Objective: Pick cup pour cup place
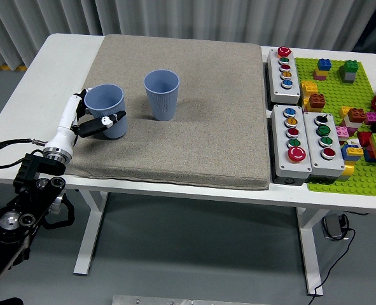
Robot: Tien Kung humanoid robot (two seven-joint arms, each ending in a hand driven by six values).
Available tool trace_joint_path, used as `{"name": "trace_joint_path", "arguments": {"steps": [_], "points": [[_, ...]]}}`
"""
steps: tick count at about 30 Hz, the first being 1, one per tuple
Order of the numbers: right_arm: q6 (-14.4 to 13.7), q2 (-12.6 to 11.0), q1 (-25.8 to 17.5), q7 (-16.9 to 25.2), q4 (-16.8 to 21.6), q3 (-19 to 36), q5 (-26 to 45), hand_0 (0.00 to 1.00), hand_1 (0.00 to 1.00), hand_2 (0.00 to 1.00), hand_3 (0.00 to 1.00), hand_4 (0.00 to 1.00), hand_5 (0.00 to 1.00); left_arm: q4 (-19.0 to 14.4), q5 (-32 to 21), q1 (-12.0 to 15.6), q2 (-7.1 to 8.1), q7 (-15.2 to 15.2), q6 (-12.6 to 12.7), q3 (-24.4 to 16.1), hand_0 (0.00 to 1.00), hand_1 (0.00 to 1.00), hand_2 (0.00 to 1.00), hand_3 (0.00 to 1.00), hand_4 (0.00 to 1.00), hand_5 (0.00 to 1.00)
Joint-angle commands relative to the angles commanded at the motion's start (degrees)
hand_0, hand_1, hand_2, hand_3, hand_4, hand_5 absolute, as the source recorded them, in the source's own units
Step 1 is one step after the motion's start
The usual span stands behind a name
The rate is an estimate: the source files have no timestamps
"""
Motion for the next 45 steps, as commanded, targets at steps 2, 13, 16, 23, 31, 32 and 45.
{"name": "trace_joint_path", "arguments": {"steps": [2,13,16,23,31,32,45], "points": [[-0.01,-0.04,-0.02,0.04,-0.02,0.00,0.05,0.701,0.710,0.693,0.648,0.131,0.342,-0.20,1.62,-0.58,0.54,0.26,0.22,-0.21,0.426,0.496,0.555,0.560,0.892,0.106],[-0.22,-0.33,-0.11,0.10,-0.09,-0.68,1.36,0.700,0.710,0.693,0.649,0.131,0.341,1.17,7.84,-7.75,6.15,2.65,-0.58,4.15,0.412,0.491,0.545,0.553,0.896,0.119],[-0.22,-0.36,-0.13,0.11,-0.10,-0.73,1.42,0.700,0.710,0.693,0.649,0.131,0.341,1.28,8.44,-8.45,6.53,2.81,-0.71,4.60,0.412,0.491,0.545,0.553,0.896,0.119],[-0.29,-0.45,-0.35,0.03,-0.06,-1.04,1.88,0.700,0.710,0.693,0.649,0.131,0.340,2.80,10.65,-13.35,8.33,3.63,-0.78,9.82,0.407,0.494,0.541,0.553,0.887,0.097],[-0.38,-0.63,0.01,0.09,-0.10,-1.30,2.40,0.701,0.710,0.693,0.649,0.131,0.337,3.69,13.64,-16.64,8.67,4.20,-0.50,12.67,0.416,0.499,0.542,0.550,0.871,0.073],[-0.39,-0.65,0.08,0.13,-0.13,-1.33,2.44,0.701,0.710,0.693,0.649,0.131,0.337,3.90,14.77,-17.21,8.79,4.29,-0.53,12.86,0.416,0.499,0.542,0.550,0.871,0.073],[-0.55,-0.93,0.47,0.34,-0.27,-1.96,3.60,0.701,0.711,0.693,0.649,0.132,0.336,4.97,24.86,-22.02,9.25,5.65,-0.50,16.16,0.424,0.504,0.539,0.549,0.860,0.056]]}}
